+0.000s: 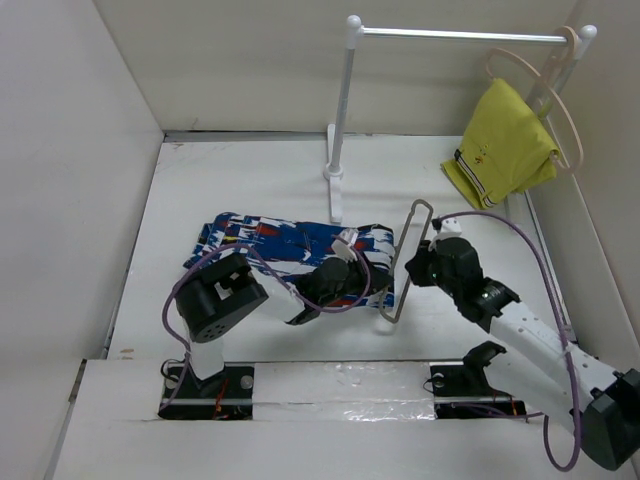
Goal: Place the trousers on the hanger
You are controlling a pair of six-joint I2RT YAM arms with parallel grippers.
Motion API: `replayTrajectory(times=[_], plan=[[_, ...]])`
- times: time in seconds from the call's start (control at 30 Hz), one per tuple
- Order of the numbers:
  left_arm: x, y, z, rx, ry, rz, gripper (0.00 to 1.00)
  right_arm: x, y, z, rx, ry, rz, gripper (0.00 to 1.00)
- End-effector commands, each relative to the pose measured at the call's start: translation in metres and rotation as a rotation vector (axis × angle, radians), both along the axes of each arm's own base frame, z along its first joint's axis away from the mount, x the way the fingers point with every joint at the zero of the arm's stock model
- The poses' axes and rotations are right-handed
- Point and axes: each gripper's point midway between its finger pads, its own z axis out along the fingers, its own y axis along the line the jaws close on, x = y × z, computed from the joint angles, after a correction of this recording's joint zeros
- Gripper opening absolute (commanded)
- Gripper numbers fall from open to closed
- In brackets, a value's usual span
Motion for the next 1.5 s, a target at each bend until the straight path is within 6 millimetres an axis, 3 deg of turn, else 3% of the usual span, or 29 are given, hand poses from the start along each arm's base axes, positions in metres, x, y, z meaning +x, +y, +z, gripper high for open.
replayTrajectory(times=[0.0,0.07,0.1,0.2,0.27,0.33,0.57,0.7,0.73,0.87,1.0,1.1,1.33,1.37,1.4,1.47], plan=[[0.009,-0.011,0.016,-0.112,-0.012,0.027,0.00,0.014,0.020,0.004,0.080,-0.037,0.062,0.12],[0.012,-0.010,0.011,-0.116,-0.008,0.048,0.00,0.022,0.021,0.000,0.093,-0.039,0.071,0.18],[0.013,-0.007,0.005,-0.105,-0.003,0.061,0.00,0.022,0.023,-0.012,0.078,-0.002,0.075,0.20],[0.017,0.000,0.001,-0.101,-0.003,0.102,0.00,0.031,0.027,-0.020,0.089,0.011,0.084,0.21],[0.020,0.006,-0.002,-0.089,-0.006,0.131,0.00,0.035,0.024,-0.037,0.089,0.036,0.072,0.22],[0.022,0.009,-0.006,-0.076,-0.007,0.149,0.00,0.033,0.030,-0.051,0.105,0.078,0.105,0.27],[0.027,0.013,-0.020,-0.065,0.005,0.173,0.00,0.037,0.032,-0.073,0.121,0.118,0.112,0.40],[0.029,0.011,-0.021,-0.065,0.000,0.176,0.00,0.038,0.041,-0.074,0.134,0.115,0.160,0.39],[0.029,0.011,-0.023,-0.063,0.002,0.175,0.00,0.038,0.041,-0.072,0.134,0.113,0.162,0.34],[0.030,0.010,-0.025,-0.060,0.006,0.177,0.00,0.042,0.030,-0.067,0.093,0.090,0.117,0.32],[0.030,0.010,-0.027,-0.057,0.005,0.175,0.00,0.046,0.028,-0.066,0.078,0.089,0.113,0.48],[0.030,0.009,-0.027,-0.056,0.005,0.175,0.00,0.046,0.032,-0.078,0.076,0.123,0.130,0.49],[0.030,0.008,-0.030,-0.053,0.009,0.171,0.00,0.048,0.034,-0.101,0.086,0.182,0.144,0.46],[0.030,0.009,-0.031,-0.050,0.010,0.174,0.00,0.049,0.035,-0.101,0.090,0.181,0.149,0.42],[0.030,0.009,-0.031,-0.047,0.007,0.173,0.00,0.048,0.037,-0.102,0.095,0.184,0.155,0.24],[0.035,0.012,-0.030,-0.044,0.001,0.189,0.00,0.048,0.034,-0.101,0.104,0.180,0.143,0.11]])
